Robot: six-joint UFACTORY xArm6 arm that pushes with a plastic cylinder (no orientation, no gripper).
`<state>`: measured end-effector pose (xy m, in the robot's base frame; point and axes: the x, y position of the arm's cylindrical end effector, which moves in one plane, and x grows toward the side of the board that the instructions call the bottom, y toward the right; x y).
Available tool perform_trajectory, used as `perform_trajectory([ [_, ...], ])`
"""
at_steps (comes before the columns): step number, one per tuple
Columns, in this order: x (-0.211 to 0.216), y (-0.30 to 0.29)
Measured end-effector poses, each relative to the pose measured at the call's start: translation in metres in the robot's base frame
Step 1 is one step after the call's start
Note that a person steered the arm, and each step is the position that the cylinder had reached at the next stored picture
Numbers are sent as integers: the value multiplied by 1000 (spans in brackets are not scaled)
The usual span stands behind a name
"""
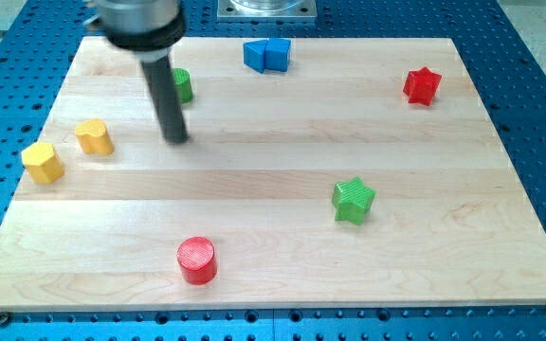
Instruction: Move the green circle to the center of the board
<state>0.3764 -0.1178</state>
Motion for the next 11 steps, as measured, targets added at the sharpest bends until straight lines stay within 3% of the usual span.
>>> perform_trajectory([
  [2, -28, -65],
  [3, -60, -63],
  [4, -65, -26],
  [5, 45, 13],
  [6, 47, 14],
  [7, -16, -18],
  [8, -54, 19],
  [10, 18, 79],
  [11, -10, 123],
])
